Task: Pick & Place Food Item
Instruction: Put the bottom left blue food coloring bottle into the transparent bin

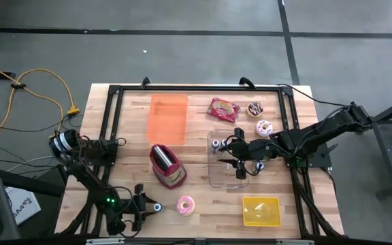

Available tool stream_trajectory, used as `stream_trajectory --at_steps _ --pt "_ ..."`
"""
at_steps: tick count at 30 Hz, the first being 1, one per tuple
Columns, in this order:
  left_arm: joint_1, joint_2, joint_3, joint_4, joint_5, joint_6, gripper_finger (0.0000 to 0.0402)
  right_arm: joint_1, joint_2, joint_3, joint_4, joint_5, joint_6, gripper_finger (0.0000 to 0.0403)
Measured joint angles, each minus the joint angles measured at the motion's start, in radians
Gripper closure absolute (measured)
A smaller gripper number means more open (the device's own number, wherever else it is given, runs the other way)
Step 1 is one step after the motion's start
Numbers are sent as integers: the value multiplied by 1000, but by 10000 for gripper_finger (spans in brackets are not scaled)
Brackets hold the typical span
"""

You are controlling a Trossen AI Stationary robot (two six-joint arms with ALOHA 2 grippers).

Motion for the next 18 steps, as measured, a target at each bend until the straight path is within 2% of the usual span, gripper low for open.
stream_trajectory --at_steps 6,18 --pt "7 50 0 92 -6 55 211 0 0 0 0 0 0 240" --pt "7 121 0 220 -123 57 211 0 0 0 0 0 0 240"
